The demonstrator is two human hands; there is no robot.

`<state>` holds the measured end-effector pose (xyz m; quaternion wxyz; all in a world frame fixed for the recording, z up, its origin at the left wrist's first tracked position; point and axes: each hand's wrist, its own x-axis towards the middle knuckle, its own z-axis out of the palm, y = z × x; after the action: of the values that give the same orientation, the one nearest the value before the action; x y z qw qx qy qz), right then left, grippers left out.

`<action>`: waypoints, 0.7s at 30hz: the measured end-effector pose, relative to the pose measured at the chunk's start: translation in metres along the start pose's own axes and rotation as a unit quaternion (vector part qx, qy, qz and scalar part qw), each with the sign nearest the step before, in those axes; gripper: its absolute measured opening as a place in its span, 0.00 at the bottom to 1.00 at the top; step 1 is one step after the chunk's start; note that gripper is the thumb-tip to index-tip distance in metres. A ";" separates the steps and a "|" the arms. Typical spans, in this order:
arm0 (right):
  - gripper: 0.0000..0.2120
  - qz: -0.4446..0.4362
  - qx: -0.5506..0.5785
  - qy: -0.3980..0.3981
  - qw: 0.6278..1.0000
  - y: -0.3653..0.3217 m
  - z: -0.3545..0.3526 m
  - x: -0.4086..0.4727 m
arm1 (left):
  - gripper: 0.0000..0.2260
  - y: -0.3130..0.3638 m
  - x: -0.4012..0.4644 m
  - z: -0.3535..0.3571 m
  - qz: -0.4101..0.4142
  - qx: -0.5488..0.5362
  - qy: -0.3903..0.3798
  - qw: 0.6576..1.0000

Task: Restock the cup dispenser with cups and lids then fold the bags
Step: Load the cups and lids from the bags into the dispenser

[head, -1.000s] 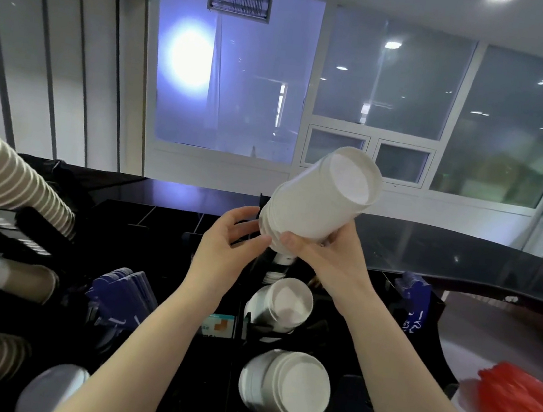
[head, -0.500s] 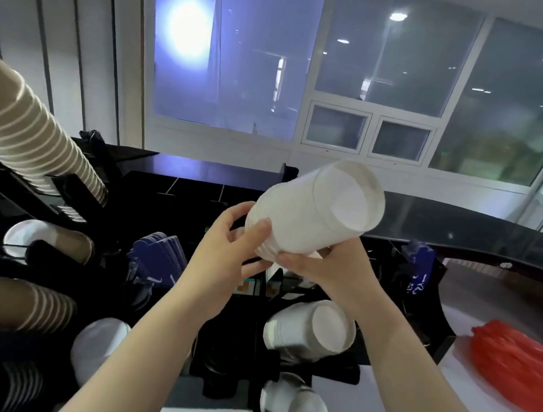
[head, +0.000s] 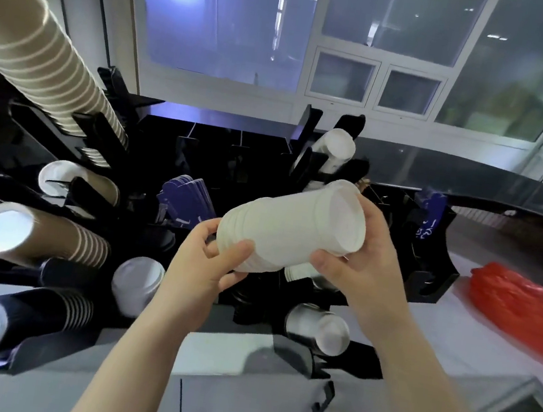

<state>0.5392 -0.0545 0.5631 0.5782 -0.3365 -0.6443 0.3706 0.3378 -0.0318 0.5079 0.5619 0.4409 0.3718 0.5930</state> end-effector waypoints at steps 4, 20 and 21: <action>0.33 0.016 0.007 0.015 1.000 0.011 0.006 -0.027 | 0.28 -0.015 -0.020 -0.010 -0.010 0.016 0.013 1.000; 0.32 0.067 0.012 0.083 0.994 0.008 -0.049 -0.110 | 0.24 -0.036 -0.101 0.036 0.042 0.100 0.057 0.992; 0.30 0.069 0.008 0.099 0.993 0.006 -0.058 -0.117 | 0.24 -0.037 -0.106 0.043 0.045 0.100 0.050 0.993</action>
<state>0.6089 -0.1470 0.5033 0.6150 -0.4109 -0.5560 0.3791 0.3887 -0.1359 0.4765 0.4688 0.4806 0.4365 0.5989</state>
